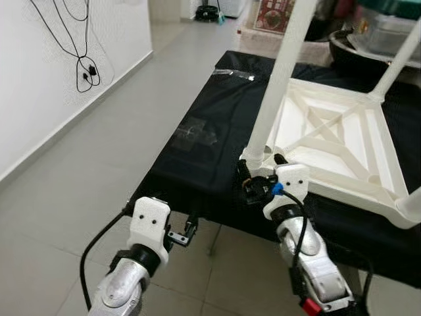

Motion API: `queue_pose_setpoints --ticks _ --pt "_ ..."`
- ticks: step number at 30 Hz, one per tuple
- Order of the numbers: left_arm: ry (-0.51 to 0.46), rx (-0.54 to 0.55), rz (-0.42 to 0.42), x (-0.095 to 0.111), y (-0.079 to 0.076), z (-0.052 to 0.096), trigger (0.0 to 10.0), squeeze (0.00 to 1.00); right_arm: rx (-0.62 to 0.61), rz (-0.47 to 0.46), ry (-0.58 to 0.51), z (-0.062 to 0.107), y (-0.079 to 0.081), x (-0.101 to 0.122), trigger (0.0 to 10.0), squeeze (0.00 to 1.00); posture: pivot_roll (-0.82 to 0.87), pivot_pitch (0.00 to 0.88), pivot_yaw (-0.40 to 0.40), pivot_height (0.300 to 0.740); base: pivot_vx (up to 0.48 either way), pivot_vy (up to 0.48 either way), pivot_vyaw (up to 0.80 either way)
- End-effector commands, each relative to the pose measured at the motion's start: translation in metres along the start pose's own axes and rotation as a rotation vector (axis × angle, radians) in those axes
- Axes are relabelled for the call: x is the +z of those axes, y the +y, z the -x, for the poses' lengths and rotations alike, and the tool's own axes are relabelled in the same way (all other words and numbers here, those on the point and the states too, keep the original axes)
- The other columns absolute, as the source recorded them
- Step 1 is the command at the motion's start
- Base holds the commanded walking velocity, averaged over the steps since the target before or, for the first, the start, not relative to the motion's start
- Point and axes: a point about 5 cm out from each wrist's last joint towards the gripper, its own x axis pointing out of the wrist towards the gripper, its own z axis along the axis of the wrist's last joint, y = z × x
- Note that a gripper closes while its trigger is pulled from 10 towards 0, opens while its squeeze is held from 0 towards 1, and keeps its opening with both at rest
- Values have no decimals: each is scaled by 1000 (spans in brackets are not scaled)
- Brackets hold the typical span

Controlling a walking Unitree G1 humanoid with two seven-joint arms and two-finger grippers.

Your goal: Building children table

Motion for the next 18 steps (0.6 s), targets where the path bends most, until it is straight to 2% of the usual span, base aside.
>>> queue_pose_setpoints --ticks 1,7,9,17,18 --pt "-4 13 -12 1 -1 -1 10000 0 11 6 15 4 1 -3 10000 0 86 90 -67 740 0 0 -800" --pt "2 41 -7 -2 3 -3 10000 0 37 6 44 0 1 -7 10000 0 85 82 -66 740 0 0 0" --pt "2 60 -13 -4 4 -4 10000 0 44 -1 62 -4 -6 -8 10000 0 86 77 -67 740 0 0 0" --pt "5 78 -20 -5 4 -4 10000 0 89 4 70 -5 1 -11 10000 0 86 69 -67 740 0 0 -725" --pt "5 79 -22 -5 4 -4 10000 0 101 2 69 -4 3 -11 10000 0 86 69 -67 740 0 0 0"
